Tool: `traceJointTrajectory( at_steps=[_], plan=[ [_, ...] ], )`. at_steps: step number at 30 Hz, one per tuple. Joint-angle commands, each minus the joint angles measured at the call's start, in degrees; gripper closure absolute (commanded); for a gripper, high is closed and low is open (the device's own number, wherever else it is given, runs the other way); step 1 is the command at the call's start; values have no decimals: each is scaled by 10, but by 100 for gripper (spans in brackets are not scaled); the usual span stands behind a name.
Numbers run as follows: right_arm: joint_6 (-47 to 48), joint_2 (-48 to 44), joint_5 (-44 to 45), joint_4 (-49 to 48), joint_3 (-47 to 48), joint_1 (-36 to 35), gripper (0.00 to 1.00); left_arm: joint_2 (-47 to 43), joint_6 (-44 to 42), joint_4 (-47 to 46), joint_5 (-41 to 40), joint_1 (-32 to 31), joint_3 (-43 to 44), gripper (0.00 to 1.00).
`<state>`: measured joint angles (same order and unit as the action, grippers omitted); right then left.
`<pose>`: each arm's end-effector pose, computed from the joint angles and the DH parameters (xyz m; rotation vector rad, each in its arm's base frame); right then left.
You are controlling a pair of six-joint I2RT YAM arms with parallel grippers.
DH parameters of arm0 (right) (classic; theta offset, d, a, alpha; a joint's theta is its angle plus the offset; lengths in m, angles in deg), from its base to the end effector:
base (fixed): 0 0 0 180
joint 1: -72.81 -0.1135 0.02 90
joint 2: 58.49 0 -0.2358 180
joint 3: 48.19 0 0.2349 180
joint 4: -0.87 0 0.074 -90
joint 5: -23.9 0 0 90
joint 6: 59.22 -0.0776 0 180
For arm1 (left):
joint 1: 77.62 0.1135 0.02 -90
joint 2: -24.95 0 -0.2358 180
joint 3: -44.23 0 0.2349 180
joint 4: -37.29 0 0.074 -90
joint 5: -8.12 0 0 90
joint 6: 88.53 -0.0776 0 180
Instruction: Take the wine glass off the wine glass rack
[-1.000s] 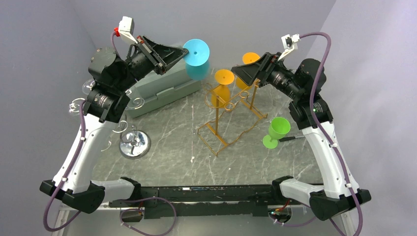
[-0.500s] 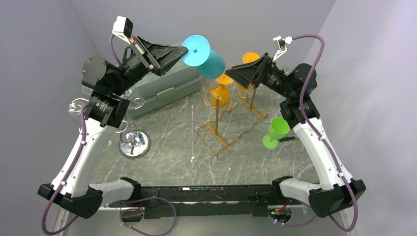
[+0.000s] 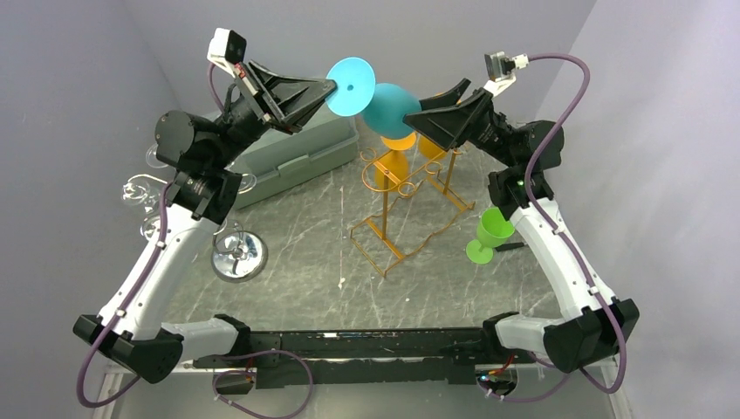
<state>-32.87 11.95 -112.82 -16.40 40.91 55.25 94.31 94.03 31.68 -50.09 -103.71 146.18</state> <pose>0.2371 0.1343 0.4855 -0.3903 1.2610 1.6155 0.2019 -0.1444 0.5472 -0.0630 1.2670 -2.0972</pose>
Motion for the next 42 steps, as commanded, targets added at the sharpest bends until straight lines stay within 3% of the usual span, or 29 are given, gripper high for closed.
traceJointTrajectory(
  at_steps=[1,6,12,18,22,24,26,29,35,37,42],
  plan=[
    [-79,6,-21,-143,-2,-6,5,6,36,-85,9,-6,-4,100],
    [-122,4,-19,-201,-1,-12,9,12,59,-124,10,-10,-10,100],
    [-188,9,-14,-295,4,-20,23,18,78,-167,2,-30,-15,100],
    [-223,10,-8,-350,10,-25,54,21,86,-183,0,-47,-17,100],
    [-222,5,-10,-347,22,-30,87,18,79,-179,3,-54,-24,96],
    [-217,0,-12,-334,26,-31,100,11,69,-165,1,-54,-32,88],
    [-198,-17,-9,-311,22,-31,100,2,52,-150,-1,-54,-39,79],
    [-160,-45,-7,-252,21,-31,100,-23,3,-94,-10,-54,-49,54],
    [-41,-111,-1,-45,46,-31,100,-106,-188,144,-75,-54,-43,2],
    [-6,-129,-6,30,59,-32,100,-136,-253,249,-113,-54,-30,0],
    [60,-145,-42,244,117,-32,100,-179,-384,404,-193,-54,-3,0]
  ],
)
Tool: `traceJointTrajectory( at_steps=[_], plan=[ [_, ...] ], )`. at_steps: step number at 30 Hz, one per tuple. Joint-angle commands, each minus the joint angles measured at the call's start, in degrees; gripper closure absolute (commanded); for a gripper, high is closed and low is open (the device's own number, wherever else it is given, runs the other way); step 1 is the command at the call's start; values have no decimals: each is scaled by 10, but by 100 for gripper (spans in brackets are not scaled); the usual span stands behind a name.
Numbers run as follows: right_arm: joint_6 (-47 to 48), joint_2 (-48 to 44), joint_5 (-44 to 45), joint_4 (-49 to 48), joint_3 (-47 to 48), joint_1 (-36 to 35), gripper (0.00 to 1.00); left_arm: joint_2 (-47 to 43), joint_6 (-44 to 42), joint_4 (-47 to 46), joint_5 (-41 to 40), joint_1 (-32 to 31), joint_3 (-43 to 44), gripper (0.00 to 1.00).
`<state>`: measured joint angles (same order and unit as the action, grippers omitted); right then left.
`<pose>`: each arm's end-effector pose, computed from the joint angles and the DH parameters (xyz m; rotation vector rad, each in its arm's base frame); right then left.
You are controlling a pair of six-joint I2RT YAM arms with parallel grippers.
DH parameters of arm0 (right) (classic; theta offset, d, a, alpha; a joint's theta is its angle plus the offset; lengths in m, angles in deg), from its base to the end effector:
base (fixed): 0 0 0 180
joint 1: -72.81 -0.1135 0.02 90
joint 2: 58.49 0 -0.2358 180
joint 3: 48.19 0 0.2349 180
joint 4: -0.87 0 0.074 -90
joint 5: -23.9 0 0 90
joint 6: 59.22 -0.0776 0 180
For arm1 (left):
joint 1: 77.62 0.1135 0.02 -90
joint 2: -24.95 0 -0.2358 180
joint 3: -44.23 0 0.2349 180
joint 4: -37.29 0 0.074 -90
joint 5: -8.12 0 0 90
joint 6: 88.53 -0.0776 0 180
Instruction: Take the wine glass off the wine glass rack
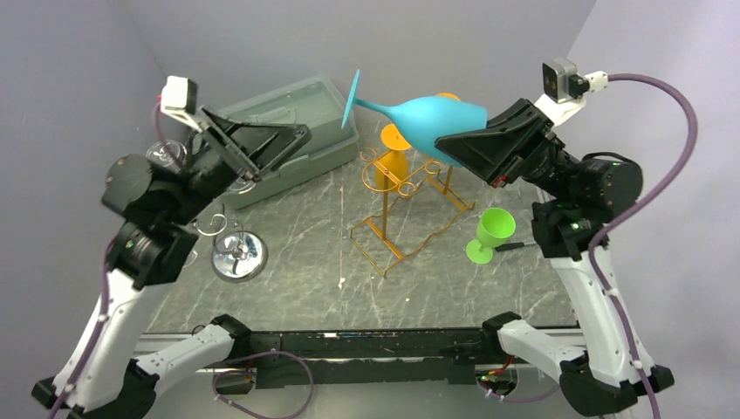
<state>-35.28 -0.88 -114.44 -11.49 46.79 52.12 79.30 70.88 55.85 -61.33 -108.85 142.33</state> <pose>0.1306 0.1113 0.5510 -0.5586 1.0475 1.6519 0.1440 -0.1192 0.5300 -0.0743 1.3497 -1.7264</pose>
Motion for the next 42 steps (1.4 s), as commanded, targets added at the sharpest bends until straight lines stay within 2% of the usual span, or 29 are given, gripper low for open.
traceJointTrajectory(
  at_steps=[1,5,10,18,23,29,35,42],
  plan=[
    [114,-17,-31,248,74,0,100,-34,-170,181,-95,-2,39,0],
    [213,-24,-46,471,128,-1,100,-35,-227,241,-105,-2,63,1],
    [349,-14,-21,766,176,0,100,-18,-277,289,-91,-2,90,1],
    [418,-33,68,943,97,-47,100,-15,-302,308,-87,-2,78,1],
    [443,-42,170,1047,71,-71,100,-16,-317,317,-85,-2,75,0],
    [449,-41,318,1084,5,-82,100,-8,-327,322,-78,-2,78,1],
    [421,-45,415,1020,-116,-90,100,0,-338,331,-80,-2,85,1],
    [375,-22,506,960,-190,-132,100,5,-350,338,-95,-2,85,1]
  ],
)
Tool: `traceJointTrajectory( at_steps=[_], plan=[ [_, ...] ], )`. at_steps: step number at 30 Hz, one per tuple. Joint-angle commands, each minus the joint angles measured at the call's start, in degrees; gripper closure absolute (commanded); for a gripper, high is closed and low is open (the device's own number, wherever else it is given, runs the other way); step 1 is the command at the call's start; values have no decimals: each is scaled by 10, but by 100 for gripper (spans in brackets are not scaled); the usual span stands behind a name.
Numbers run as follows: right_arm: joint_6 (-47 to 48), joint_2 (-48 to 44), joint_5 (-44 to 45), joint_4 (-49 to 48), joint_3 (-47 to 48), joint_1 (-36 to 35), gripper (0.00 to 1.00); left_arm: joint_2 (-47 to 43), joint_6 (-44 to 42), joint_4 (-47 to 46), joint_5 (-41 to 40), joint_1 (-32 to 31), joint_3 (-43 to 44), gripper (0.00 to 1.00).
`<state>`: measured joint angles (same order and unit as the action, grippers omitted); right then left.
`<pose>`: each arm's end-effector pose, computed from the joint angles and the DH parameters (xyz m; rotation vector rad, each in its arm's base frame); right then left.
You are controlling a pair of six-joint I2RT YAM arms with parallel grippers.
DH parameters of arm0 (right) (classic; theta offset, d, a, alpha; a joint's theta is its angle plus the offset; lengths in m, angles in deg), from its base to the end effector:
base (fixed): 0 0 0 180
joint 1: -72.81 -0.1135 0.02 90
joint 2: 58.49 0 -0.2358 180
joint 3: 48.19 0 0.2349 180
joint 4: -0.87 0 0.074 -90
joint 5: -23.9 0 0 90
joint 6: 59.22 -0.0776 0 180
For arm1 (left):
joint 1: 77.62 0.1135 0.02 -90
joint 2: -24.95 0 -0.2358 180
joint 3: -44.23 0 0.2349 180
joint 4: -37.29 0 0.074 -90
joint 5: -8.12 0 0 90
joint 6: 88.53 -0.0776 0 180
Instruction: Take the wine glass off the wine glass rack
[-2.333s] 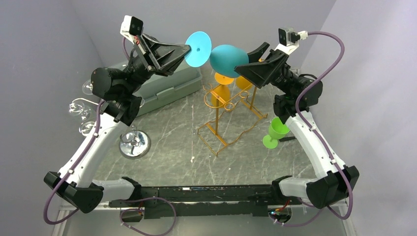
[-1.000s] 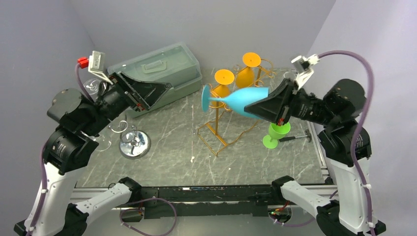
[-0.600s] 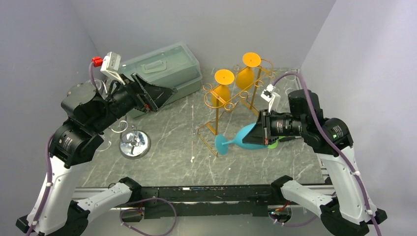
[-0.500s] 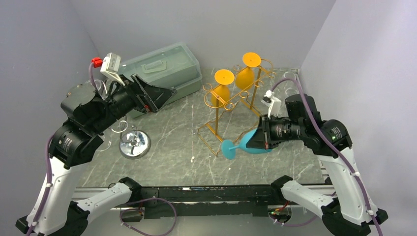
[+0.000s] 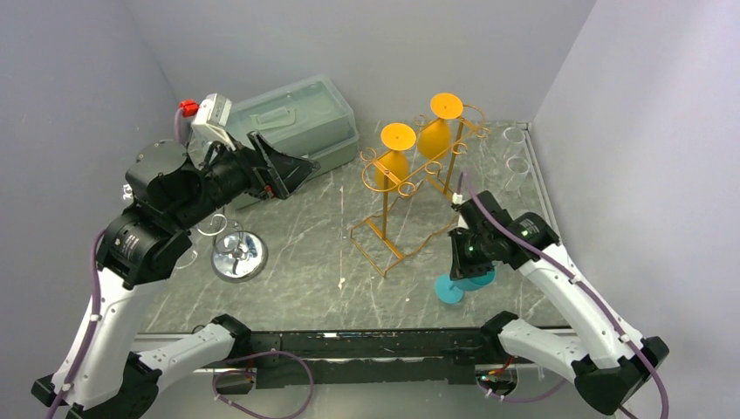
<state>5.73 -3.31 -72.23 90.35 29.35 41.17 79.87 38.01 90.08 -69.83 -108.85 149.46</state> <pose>0.1330 0.0917 0.2572 -0.1921 2.8063 0.4028 0.1491 -0.1094 0.4807 0.0937 1.7218 -1.0663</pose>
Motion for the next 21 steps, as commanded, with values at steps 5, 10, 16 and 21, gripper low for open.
traceJointTrajectory(
  at_steps=[5,10,16,21],
  plan=[
    [-67,19,139,-104,-54,-52,100,7,-24,-6,-16,-2,7,0],
    [-90,46,168,-129,-74,-82,100,18,-29,-9,-22,-2,4,1],
    [-96,50,174,-128,-70,-91,79,37,-32,-17,-22,-2,4,1],
    [-97,34,178,-102,-38,-91,60,54,-38,-23,-23,-2,4,0]
  ],
)
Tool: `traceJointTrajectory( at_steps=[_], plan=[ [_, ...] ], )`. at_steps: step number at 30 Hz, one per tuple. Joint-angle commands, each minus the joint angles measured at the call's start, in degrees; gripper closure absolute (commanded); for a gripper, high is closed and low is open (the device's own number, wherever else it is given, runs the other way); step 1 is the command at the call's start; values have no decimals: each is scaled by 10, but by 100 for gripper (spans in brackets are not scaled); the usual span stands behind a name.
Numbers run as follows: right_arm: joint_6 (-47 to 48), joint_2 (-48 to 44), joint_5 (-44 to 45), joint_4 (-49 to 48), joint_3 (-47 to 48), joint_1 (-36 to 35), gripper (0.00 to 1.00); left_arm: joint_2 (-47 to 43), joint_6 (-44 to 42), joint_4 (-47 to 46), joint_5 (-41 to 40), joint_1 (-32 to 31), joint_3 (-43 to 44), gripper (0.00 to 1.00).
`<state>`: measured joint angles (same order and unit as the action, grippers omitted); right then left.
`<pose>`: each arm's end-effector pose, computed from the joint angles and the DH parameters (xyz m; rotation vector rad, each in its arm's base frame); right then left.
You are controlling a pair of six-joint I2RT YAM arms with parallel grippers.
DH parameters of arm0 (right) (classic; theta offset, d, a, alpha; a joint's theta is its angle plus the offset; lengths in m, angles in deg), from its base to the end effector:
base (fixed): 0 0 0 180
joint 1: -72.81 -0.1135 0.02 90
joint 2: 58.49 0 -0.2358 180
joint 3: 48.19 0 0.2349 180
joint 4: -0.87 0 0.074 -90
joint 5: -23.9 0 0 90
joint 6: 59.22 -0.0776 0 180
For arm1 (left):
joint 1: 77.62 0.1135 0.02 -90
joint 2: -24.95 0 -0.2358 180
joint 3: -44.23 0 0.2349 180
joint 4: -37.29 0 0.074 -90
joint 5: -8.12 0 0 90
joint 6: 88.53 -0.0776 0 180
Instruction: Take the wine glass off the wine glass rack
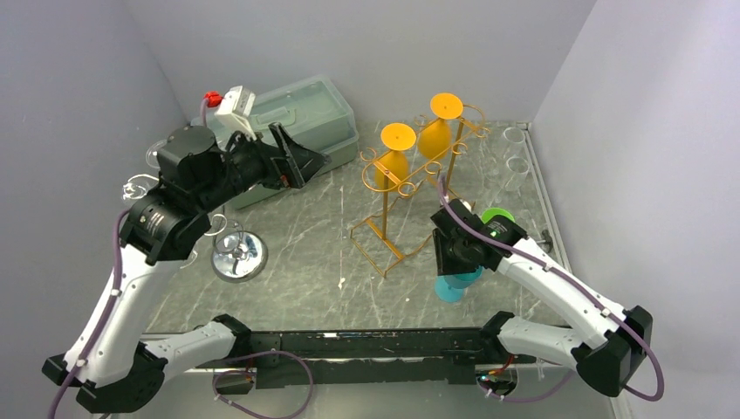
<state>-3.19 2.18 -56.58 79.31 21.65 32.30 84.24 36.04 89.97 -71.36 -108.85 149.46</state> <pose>0.1525 0.1135 0.2157 -0.1151 2.7498 0.1222 0.1741 -0.1221 0.4674 0.0940 1.7894 -1.0002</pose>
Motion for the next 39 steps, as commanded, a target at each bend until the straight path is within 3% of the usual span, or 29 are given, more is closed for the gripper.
traceJointTrajectory(
  at_steps=[1,9,17,27,31,36,39],
  plan=[
    [-8,-23,23,15,49,-3,57,14,-19,-22,-9,-2,5,0],
    [-11,-54,39,56,136,-2,40,63,-41,-26,-32,-18,34,1],
    [11,-41,59,63,262,-2,33,150,-109,-5,-171,-101,117,1],
    [63,1,48,-5,393,13,29,281,-148,-3,-211,-117,218,2],
    [84,16,0,-58,408,54,28,329,-146,-2,-201,-117,251,11],
    [98,22,-161,-141,391,164,28,374,-124,-3,-172,-107,285,17],
    [99,23,-195,-167,389,196,28,390,-93,-10,-134,-88,288,24]
  ],
)
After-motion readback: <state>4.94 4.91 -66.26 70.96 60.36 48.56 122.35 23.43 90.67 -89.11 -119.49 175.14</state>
